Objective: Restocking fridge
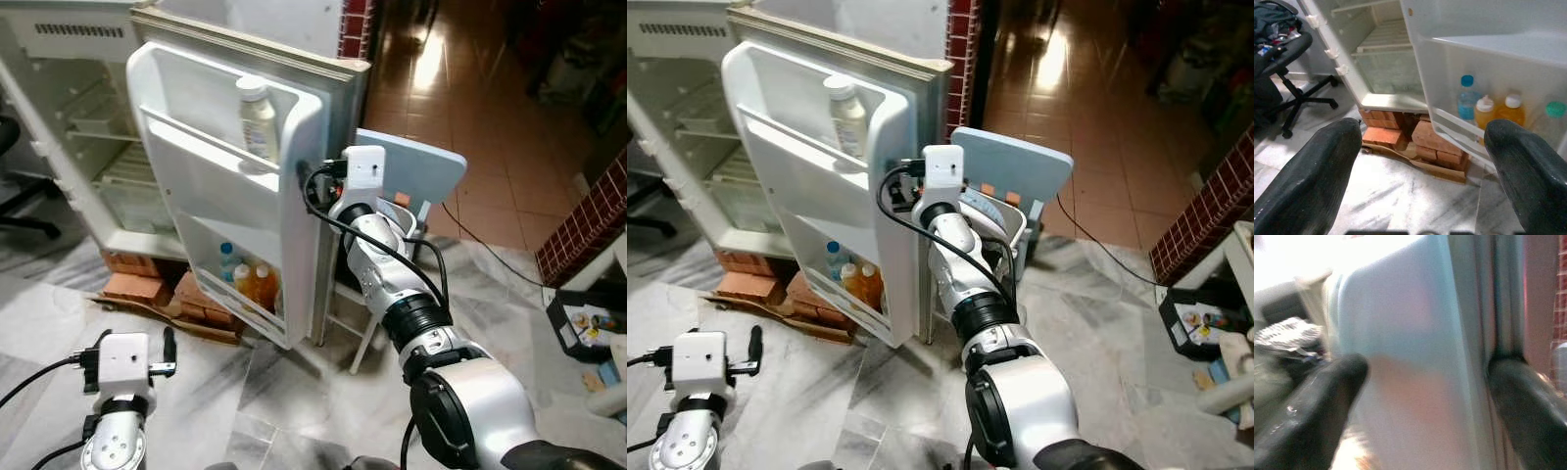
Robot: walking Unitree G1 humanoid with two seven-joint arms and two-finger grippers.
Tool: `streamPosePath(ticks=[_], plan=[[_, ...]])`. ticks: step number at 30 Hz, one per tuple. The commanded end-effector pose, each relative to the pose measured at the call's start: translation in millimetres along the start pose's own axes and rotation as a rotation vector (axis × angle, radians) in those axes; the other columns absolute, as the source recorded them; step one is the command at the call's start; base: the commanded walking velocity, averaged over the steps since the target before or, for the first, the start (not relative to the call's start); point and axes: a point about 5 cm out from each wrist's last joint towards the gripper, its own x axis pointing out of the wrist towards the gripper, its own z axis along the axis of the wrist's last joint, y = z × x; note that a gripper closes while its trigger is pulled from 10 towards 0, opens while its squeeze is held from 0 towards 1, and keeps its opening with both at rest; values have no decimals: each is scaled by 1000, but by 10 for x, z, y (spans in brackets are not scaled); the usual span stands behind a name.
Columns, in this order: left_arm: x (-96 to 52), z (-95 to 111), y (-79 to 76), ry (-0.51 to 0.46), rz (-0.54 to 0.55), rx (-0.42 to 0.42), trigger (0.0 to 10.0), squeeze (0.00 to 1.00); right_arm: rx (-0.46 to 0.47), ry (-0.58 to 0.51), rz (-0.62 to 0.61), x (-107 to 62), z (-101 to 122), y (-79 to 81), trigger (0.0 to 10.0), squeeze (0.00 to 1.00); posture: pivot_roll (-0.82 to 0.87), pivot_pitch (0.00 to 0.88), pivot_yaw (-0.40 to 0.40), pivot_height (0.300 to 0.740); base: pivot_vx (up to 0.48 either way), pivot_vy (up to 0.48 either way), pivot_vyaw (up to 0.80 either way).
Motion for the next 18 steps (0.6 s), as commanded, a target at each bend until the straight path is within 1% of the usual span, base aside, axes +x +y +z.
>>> streamPosePath(ticks=[1, 3, 4, 5, 7, 8, 10, 11, 12, 13, 14, 15, 16, 18], plan=[[-1, 4, 2, 3, 5, 1, 10000, 0, 101, -115, 453, 90, 233, 830, 10000, 0, 111, 50, -25, 740, 0, 0, 0], [-2, 2, 1, 3, 5, -1, 10000, 0, 165, -114, 608, -97, 293, 903, 10000, 0, 111, 52, -25, 740, 0, 0, 0], [-5, 0, 3, 3, 4, -2, 10000, 0, 207, -101, 740, -287, 342, 942, 10000, 0, 111, 53, -24, 740, 0, 0, 0], [-7, 0, 3, 3, 4, -2, 10000, 0, 215, -97, 768, -324, 350, 949, 10000, 0, 111, 53, -24, 740, 0, 0, 0], [-10, -4, 10, 3, 5, -2, 10000, 0, 277, -79, 801, -431, 390, 880, 10000, 0, 108, 54, -22, 740, 0, 0, 0], [-11, -9, 15, 5, 5, -1, 10000, 0, 284, -52, 806, -516, 380, 778, 10000, 0, 106, 54, -20, 740, 0, 0, 0], [-11, -14, 20, 8, 5, 0, 10000, 0, 238, -5, 780, -567, 290, 633, 10000, 0, 102, 55, -17, 740, 0, 0, 0], [-8, -18, 20, 10, 3, 2, 10000, 0, 186, 57, 730, -609, 166, 465, 10000, 0, 101, 55, -14, 740, 0, 0, 0], [-8, -18, 20, 10, 3, 2, 10000, 0, 186, 57, 730, -609, 166, 465, 10000, 0, 101, 55, -14, 740, 0, 0, 0], [-7, -19, 20, 10, 3, 3, 10000, 0, 169, 74, 715, -623, 130, 418, 10000, 0, 101, 55, -14, 740, 0, 0, 0], [-5, -19, 25, 10, 1, 5, 10000, 0, 140, 120, 707, -693, 75, 342, 10000, 0, 100, 55, -8, 740, 0, 0, 0], [-5, -19, 25, 10, 1, 5, 10000, 0, 140, 120, 707, -693, 75, 342, 10000, 0, 100, 55, -8, 740, 0, 0, 0], [-2, -15, 30, 6, -1, 7, 10000, 0, 102, 177, 702, -808, 10, 257, 10000, 0, 100, 55, -8, 740, 0, 0, 0], [2, -5, 34, -3, -1, 10, 10000, 0, 51, 237, 666, -891, -66, 165, 10000, 0, 100, 55, -8, 740, 0, 0, 0]])
